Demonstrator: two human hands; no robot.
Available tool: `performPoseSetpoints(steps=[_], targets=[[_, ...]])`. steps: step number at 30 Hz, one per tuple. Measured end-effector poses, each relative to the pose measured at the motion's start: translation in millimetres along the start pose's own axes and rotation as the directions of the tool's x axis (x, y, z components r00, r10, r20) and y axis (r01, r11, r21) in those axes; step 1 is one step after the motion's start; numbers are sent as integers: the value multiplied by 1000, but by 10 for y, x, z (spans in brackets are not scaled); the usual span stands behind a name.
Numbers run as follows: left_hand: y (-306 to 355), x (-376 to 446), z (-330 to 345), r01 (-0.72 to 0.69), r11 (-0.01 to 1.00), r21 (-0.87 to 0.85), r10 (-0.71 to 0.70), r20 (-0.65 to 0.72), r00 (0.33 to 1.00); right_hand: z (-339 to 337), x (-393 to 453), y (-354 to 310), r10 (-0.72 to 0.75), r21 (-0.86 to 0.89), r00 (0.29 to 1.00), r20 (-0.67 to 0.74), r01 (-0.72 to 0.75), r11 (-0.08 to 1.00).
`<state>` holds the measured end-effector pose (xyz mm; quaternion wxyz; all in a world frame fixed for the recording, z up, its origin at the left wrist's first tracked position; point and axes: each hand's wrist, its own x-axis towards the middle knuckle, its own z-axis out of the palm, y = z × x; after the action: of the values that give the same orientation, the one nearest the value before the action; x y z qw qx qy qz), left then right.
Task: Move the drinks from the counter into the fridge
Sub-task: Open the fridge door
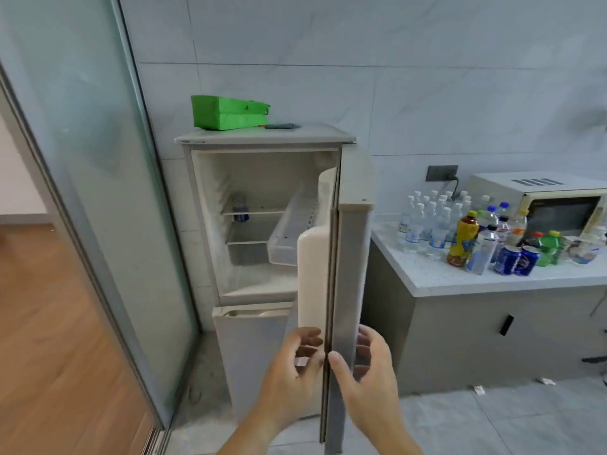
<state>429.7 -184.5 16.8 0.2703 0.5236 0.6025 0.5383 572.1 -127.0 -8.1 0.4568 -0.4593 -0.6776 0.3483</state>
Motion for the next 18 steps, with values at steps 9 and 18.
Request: performPoseSetpoints(steps=[9,18], targets=[[179,172,888,1,1000,-11,-1,13,1000,-1115,349,508,81,78,980,-182,-68,995],[2,894,2008,30,997,-67,-30,5,1000,-2074,1179,1292,94,8,916,-391,-99,995]])
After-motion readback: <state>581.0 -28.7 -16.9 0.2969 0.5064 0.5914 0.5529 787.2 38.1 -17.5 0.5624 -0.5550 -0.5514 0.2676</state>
